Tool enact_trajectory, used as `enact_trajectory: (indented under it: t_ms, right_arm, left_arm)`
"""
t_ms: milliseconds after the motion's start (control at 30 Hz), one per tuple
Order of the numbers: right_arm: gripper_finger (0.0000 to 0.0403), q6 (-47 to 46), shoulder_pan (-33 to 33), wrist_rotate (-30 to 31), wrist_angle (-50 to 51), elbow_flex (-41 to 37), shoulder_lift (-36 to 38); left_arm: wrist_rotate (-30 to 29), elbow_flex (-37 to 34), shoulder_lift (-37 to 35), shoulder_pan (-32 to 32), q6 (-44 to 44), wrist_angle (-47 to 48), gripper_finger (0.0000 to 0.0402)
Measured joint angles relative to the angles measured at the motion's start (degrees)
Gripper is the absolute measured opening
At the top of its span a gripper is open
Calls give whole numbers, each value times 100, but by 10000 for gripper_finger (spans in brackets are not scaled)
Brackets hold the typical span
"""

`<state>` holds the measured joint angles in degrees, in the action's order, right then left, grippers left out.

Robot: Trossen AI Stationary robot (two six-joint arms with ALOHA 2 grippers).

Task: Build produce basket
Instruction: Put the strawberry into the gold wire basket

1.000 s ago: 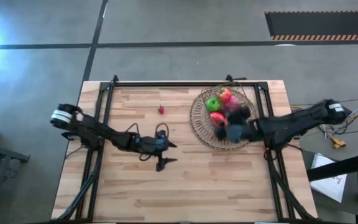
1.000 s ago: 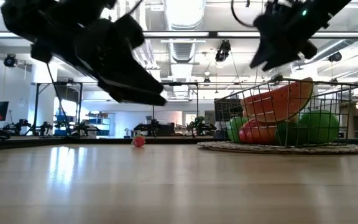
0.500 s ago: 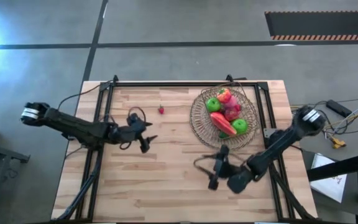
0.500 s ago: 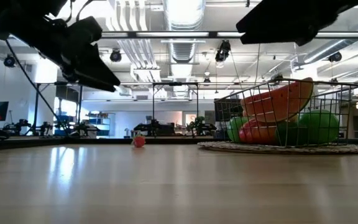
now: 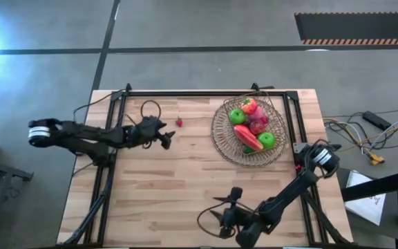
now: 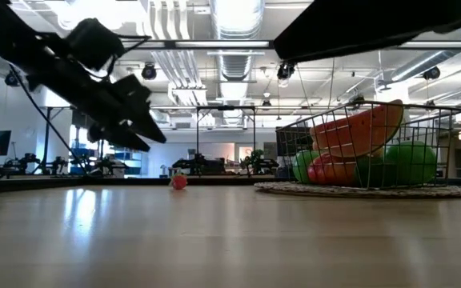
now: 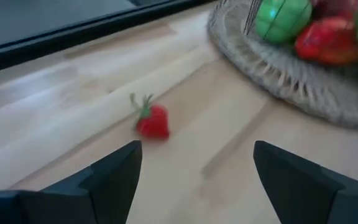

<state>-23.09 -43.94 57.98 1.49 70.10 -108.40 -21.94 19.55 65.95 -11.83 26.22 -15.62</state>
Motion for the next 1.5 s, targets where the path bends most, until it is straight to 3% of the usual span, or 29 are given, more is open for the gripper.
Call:
enact_trajectory:
  t_ms: [67,233,433,633,867,1167,1500]
  right_arm:
    - [231,-169,-20,206,628,277,-66]
    - [231,-940,-23,421,2024,762,-103]
    - [231,-1290,-29,425,2269,709,-20]
    - [231,-1616,-31,421,2265,566,-18]
    - [231,-1698,-31,421,2241,486,-18]
    - [231,-1701,-31,466,2208,486,-37]
    - [231,-1701,-31,511,2202,484,-40]
  left_arm:
    - [224,66,388,-173,-1,-442,293]
    - [250,537,1318,-512,-43,-494,293]
    - [181,1249,2346,-855,-110,-483,293]
    - [-149,1970,3063,-1035,-103,224,293]
    - [-87,2488,3420,-1035,4,848,292]
    - [-45,2532,3429,-1024,200,1398,289]
    - [127,2529,3427,-1019,40,1354,205]
